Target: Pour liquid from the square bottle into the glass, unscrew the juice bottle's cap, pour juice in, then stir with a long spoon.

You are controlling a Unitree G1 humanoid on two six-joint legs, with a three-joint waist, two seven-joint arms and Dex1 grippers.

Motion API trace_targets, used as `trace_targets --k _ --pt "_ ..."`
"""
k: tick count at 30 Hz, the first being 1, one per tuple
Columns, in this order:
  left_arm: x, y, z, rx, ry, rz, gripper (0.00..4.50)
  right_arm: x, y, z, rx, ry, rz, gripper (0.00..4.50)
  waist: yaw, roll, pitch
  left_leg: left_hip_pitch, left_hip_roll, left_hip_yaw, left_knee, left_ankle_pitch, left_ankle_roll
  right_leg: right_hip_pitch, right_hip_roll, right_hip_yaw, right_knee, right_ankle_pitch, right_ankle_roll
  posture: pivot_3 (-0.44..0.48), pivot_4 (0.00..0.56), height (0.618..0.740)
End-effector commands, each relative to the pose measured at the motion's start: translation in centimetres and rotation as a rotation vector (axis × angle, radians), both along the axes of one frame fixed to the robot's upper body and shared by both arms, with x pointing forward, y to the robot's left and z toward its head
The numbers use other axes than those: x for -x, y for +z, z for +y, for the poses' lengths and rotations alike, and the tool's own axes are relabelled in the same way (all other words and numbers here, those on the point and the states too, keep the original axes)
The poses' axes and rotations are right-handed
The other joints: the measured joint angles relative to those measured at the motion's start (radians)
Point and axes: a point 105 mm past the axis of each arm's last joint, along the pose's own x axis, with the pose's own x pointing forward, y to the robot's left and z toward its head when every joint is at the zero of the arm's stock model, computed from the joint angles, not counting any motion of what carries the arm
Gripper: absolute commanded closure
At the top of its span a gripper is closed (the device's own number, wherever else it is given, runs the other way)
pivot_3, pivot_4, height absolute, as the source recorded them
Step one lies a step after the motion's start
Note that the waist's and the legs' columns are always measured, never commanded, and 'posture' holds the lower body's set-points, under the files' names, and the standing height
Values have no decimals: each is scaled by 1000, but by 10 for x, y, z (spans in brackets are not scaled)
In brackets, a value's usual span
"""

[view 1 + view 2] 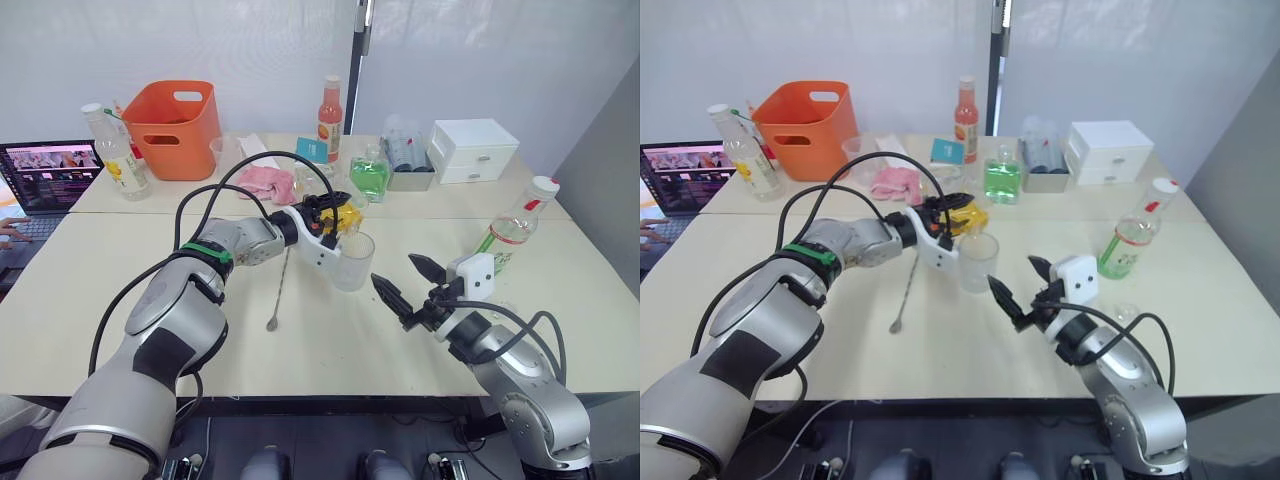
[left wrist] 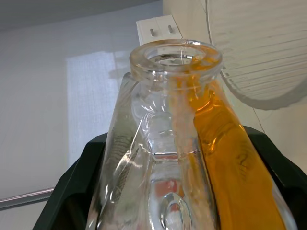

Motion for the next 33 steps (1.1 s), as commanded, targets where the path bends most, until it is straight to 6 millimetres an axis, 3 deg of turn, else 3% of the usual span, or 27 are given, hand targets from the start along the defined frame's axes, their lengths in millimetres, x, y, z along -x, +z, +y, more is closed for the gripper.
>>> trace_targets --k 1,33 --pt "2 45 -9 70 -40 -131 1682 4 16 0 -26 10 -57 0 0 0 0 0 0 0 0 0 0 0 0 0 0 0 0 0 150 715" --pt "3 48 -14 20 -56 -191 1682 4 17 1 -46 6 -61 0 0 0 0 -1 0 0 1 0 0 0 0 0 1 0 0 0 150 715"
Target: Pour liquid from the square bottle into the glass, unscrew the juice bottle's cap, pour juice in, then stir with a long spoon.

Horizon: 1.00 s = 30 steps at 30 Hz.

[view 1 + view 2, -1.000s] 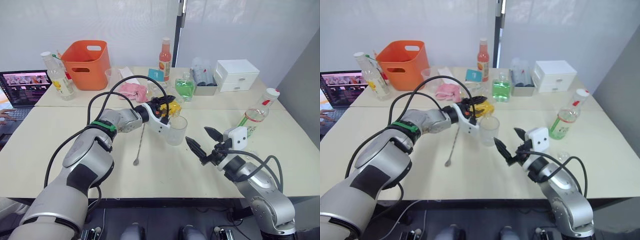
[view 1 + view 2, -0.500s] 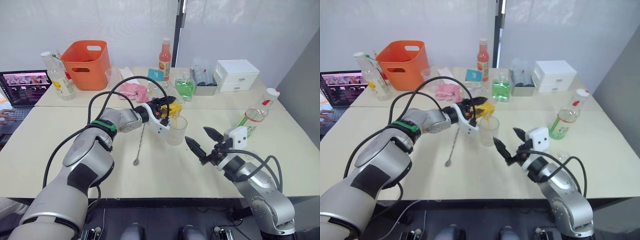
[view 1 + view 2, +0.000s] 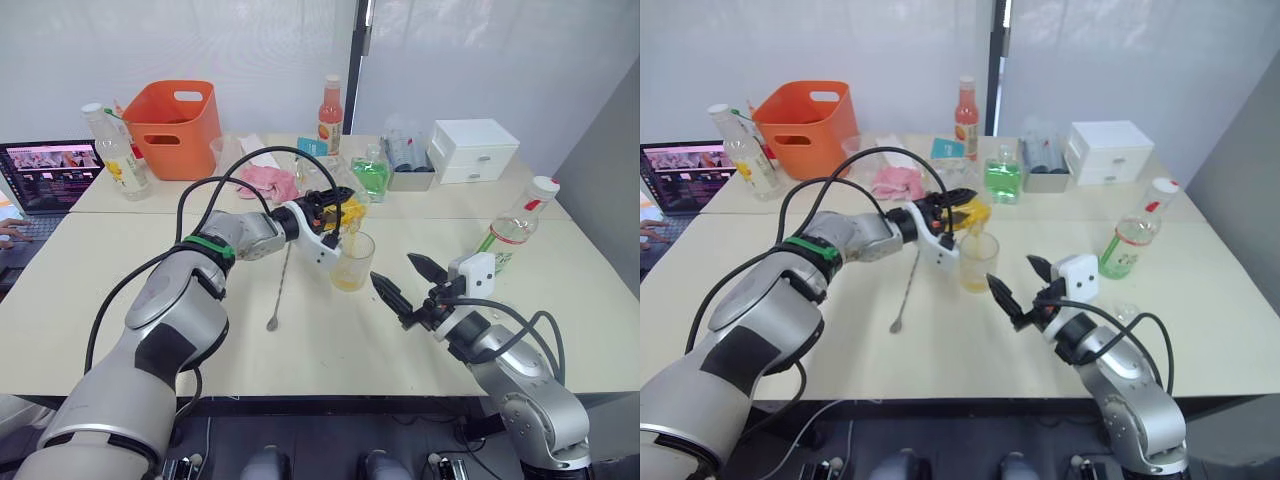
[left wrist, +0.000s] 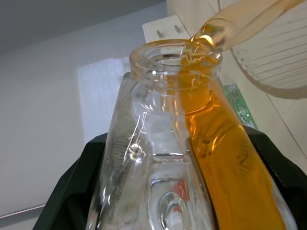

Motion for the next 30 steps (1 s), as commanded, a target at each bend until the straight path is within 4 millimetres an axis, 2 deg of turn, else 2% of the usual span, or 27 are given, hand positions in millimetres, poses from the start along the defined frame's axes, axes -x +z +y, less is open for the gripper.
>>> trace_targets --k 1,14,23,28,30 --pt "3 38 -10 62 -42 -110 1682 4 16 -1 -12 -3 -67 0 0 0 0 0 0 0 0 0 0 0 0 0 0 0 0 0 150 715" --pt "2 35 -10 65 -30 -91 1682 4 17 -2 -15 -9 -69 0 0 0 0 0 0 0 0 0 0 0 0 0 0 0 0 0 150 715" --pt "-2 20 -8 166 23 126 1682 5 15 -3 -12 -14 -63 0 0 0 0 0 0 0 1 0 0 0 0 0 0 0 0 0 150 715" --pt "-2 21 -7 201 27 193 1682 3 14 -3 -11 -16 -62 0 0 0 0 -1 0 0 1 0 0 -1 0 0 0 0 0 0 150 715" --pt "-2 27 -5 287 26 261 1682 3 14 -3 -9 -15 -60 0 0 0 0 -1 0 0 2 0 0 -1 0 0 1 0 0 0 150 715"
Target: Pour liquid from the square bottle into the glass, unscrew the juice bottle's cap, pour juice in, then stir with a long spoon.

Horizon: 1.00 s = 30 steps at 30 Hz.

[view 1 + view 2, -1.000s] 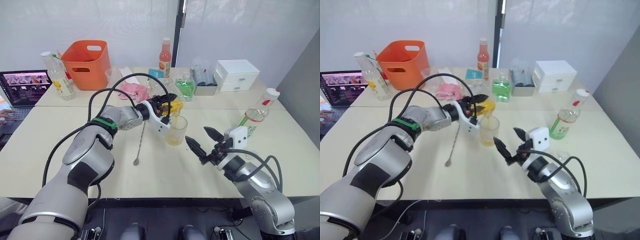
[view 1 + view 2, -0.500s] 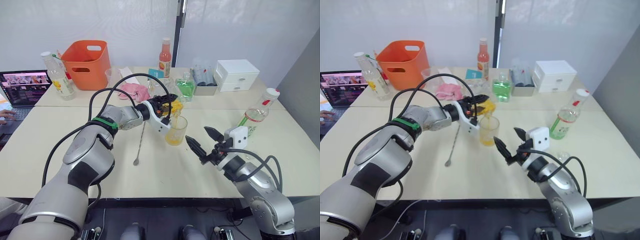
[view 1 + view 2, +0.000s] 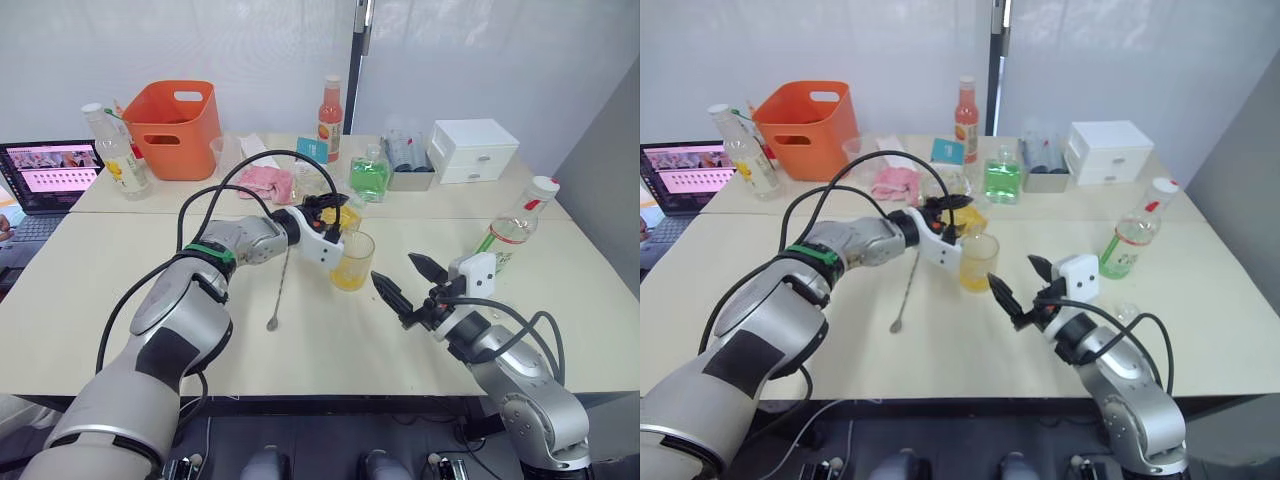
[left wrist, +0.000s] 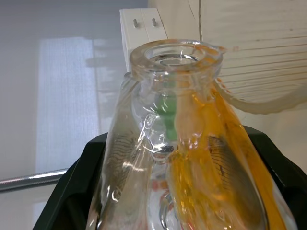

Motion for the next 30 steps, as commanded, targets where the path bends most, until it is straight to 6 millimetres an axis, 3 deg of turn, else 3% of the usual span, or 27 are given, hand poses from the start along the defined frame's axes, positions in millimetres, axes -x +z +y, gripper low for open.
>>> trace_targets --k 1,7,15,20,22,25,30 --pt "2 44 -8 226 -29 16 1682 3 14 -2 -6 -4 -61 0 0 0 0 0 0 0 0 0 0 0 0 0 0 0 0 0 150 715" --pt "-2 66 10 439 -2 148 1682 2 13 -2 -3 0 -61 0 -1 0 0 0 0 0 1 0 0 0 0 0 0 0 0 0 150 715" --pt "-17 109 66 860 97 290 1682 1 17 -1 9 25 -71 0 -6 0 0 0 0 -1 1 0 0 0 0 0 0 0 0 0 150 715" --pt "-23 127 104 1121 178 333 1682 1 22 -3 31 47 -79 0 -5 0 0 0 0 -1 2 0 0 0 0 0 1 0 0 0 150 715" --pt "-24 126 115 1192 209 344 1682 1 23 -4 38 52 -78 0 -6 0 0 0 0 -1 2 0 0 0 0 0 2 0 0 0 150 715" --pt "-20 107 146 1352 304 394 1682 2 23 -8 55 63 -65 0 -7 0 0 0 0 -2 2 0 0 0 0 0 2 0 0 0 150 715" --pt "2 73 164 1468 419 447 1682 0 24 -15 66 69 -52 0 -13 0 0 0 1 -4 2 0 0 0 0 0 4 1 0 0 150 715"
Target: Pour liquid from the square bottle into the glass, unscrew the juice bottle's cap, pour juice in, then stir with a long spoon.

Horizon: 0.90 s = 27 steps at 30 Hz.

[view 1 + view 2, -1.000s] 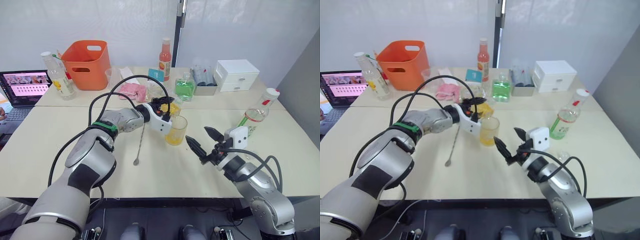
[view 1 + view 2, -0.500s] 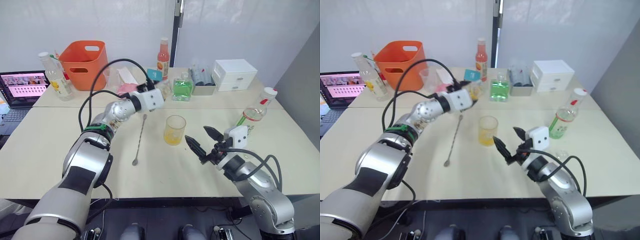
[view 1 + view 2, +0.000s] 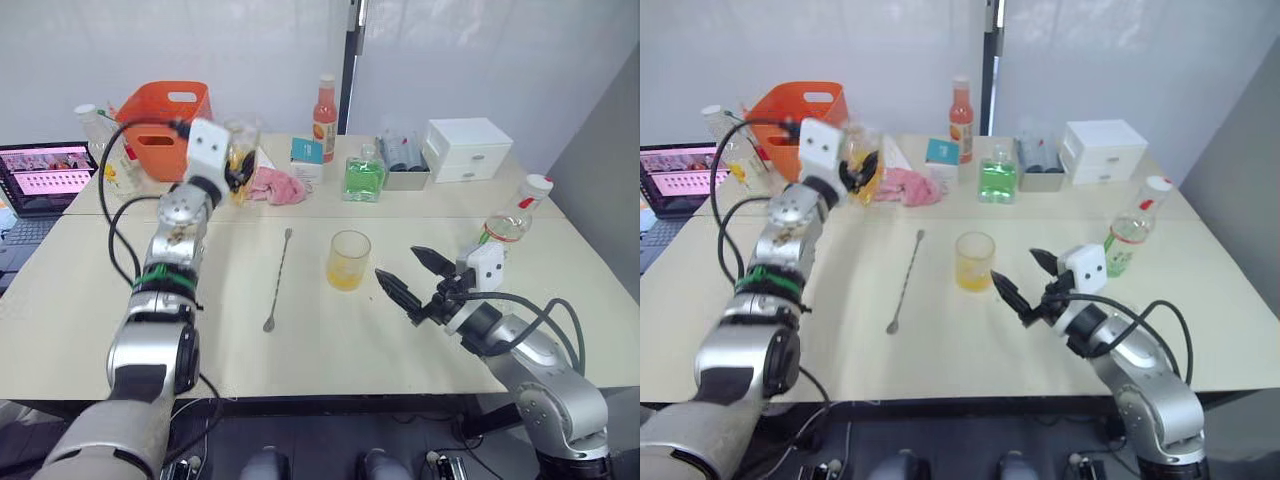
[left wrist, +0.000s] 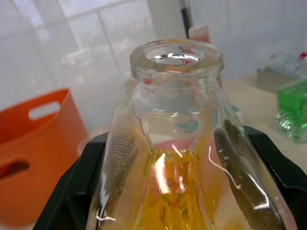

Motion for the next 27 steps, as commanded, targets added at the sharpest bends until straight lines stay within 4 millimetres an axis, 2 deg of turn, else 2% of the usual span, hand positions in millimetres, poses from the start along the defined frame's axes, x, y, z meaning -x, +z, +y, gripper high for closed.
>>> trace_targets --k 1,6,8,13,15,21,23,24,25,27 --pt "23 34 2 88 41 -107 1682 1 14 -7 -12 7 -36 0 1 0 0 0 0 -1 0 0 0 0 0 0 0 0 0 0 150 715" --pt "37 19 8 142 101 -62 1682 3 15 -14 -21 7 -29 0 17 -2 1 -1 -1 -3 3 0 0 0 0 0 3 0 0 0 150 715" --pt "40 7 13 155 127 -23 1682 7 17 -20 -26 22 -23 0 17 -2 1 -1 -1 -2 4 0 0 0 0 0 4 0 0 0 150 715" --pt "38 -22 20 179 165 86 1682 8 18 -29 -3 18 -11 0 12 -2 1 6 -1 -3 3 0 0 5 0 1 3 0 0 0 150 715" --pt "37 -40 25 199 192 148 1682 9 20 -30 -2 10 -14 0 12 -2 1 6 -1 -3 3 0 0 5 0 1 1 0 0 0 150 715" --pt "35 -57 25 198 203 197 1682 9 22 -30 -8 3 -12 0 12 -2 1 11 0 -3 3 0 -1 9 0 3 -2 0 0 0 150 715" --pt "35 -57 23 201 201 188 613 9 23 -30 -9 3 -13 0 12 -2 0 12 0 -3 2 0 -1 9 0 3 -2 0 0 0 150 715" --pt "34 -56 23 191 202 183 299 9 23 -30 -8 3 -13 0 12 -2 0 12 0 -3 2 0 -1 9 0 3 -2 0 0 0 150 715" --pt "34 -55 23 179 206 176 28 8 24 -31 -8 3 -13 0 12 -2 0 12 0 -2 2 0 -1 9 0 3 -2 0 0 0 150 715" --pt "33 -53 23 192 207 164 28 6 25 -32 -10 -1 -16 0 12 -2 0 11 0 -3 2 0 -1 8 0 4 -2 0 0 0 150 715"
